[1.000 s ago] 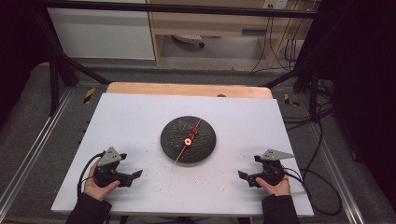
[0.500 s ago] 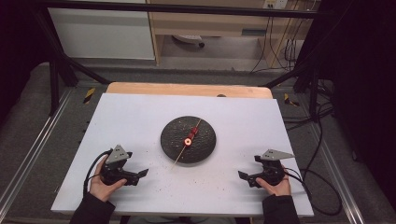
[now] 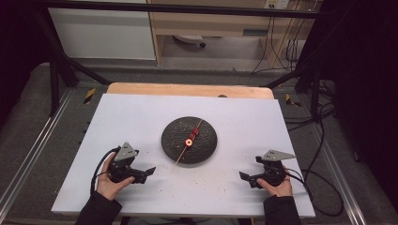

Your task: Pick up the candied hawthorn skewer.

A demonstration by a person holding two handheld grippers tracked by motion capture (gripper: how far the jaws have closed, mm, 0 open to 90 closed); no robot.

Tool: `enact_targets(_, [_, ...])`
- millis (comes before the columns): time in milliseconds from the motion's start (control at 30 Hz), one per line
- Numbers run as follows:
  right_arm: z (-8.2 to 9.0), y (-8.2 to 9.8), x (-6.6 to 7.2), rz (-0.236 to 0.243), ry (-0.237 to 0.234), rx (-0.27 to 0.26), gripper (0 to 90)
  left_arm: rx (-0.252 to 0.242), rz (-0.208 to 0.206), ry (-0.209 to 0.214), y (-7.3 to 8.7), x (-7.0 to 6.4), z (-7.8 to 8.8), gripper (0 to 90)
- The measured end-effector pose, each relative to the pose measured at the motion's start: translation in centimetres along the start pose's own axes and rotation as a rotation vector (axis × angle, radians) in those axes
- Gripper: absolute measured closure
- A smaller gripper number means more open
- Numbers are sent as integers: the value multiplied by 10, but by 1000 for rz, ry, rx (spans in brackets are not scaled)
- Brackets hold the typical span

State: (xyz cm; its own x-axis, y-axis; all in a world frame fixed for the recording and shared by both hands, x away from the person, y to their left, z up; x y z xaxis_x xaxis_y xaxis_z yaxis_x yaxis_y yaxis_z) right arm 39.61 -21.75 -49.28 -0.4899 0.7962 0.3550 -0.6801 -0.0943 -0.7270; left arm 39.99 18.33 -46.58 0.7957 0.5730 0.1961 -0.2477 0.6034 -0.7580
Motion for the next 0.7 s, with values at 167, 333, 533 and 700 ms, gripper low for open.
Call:
enact_targets(167, [1, 0, 0, -5, 0, -2, 5, 6, 3, 2, -9, -2, -6, 74])
enact_targets(333, [0, 0, 0, -3, 3, 5, 5, 12, -2, 8, -21, -5, -12, 78])
enact_targets(533, [1, 0, 0, -2, 2, 1, 5, 21, -5, 14, -35, -8, -22, 82])
enact_targets(700, [0, 0, 0, 1, 4, 5, 5, 33, -5, 19, -45, -11, -31, 89])
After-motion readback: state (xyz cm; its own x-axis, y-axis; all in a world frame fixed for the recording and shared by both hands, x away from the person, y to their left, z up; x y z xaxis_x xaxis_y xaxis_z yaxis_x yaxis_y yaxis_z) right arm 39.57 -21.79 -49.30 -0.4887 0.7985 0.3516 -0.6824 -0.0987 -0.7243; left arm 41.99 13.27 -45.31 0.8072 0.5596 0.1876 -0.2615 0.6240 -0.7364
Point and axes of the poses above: each handheld gripper's, and its own axes: z roughly backward along the jaws, y roughly out of its underside, x roughly to its left, the point moved 7 cm from there along -z, roughly forward along the jaws, and after that the axes turned 15 degrees about -z, right-handed, at the moved point
